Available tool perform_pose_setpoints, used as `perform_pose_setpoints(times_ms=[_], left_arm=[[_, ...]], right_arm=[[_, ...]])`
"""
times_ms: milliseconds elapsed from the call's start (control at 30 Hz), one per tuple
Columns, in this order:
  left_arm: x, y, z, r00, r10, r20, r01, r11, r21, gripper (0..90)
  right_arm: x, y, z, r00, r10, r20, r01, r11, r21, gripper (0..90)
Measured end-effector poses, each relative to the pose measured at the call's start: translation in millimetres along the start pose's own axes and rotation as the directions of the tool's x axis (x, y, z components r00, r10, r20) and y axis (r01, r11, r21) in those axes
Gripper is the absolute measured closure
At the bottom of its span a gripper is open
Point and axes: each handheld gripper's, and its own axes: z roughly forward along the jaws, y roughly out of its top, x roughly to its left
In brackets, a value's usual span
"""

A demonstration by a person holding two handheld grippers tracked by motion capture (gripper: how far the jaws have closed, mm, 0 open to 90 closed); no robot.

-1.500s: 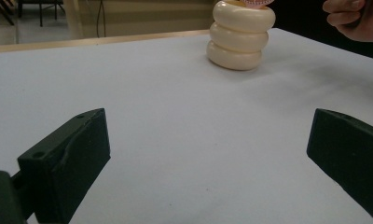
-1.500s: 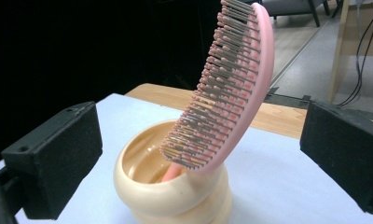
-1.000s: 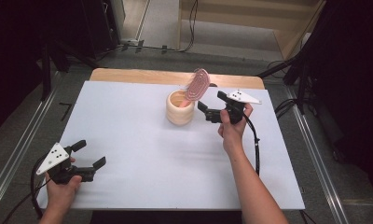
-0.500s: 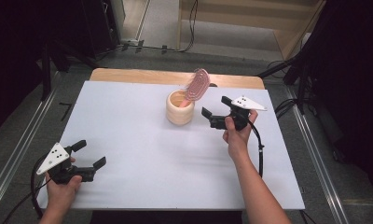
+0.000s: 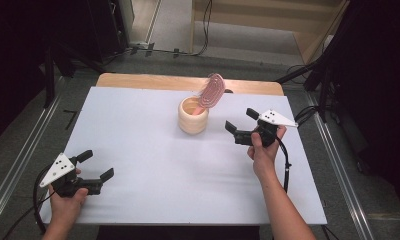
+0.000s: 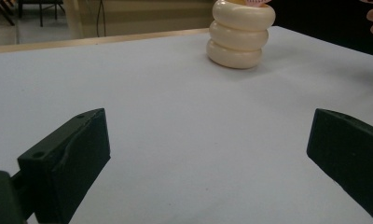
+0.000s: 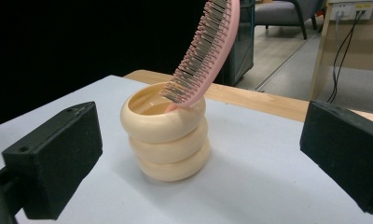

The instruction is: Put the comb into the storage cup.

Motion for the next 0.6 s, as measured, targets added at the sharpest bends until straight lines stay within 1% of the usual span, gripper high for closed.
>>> perform_pose_setpoints(times_ms=[500, 600], left_arm=[[-0.2, -0.1, 0.3, 1.0000, 0.001, -0.002, -0.001, 1.0000, 0.000, 0.0], [-0.2, -0.1, 0.5, 1.0000, 0.001, -0.002, -0.001, 1.0000, -0.002, 0.0]], right_arm=[[-7.3, -15.5, -27.3, 0.9998, -0.007, 0.018, 0.007, 1.000, 0.003, 0.0], [-8.8, -19.4, -33.3, 0.9997, 0.003, 0.022, -0.003, 1.000, 0.001, 0.0]])
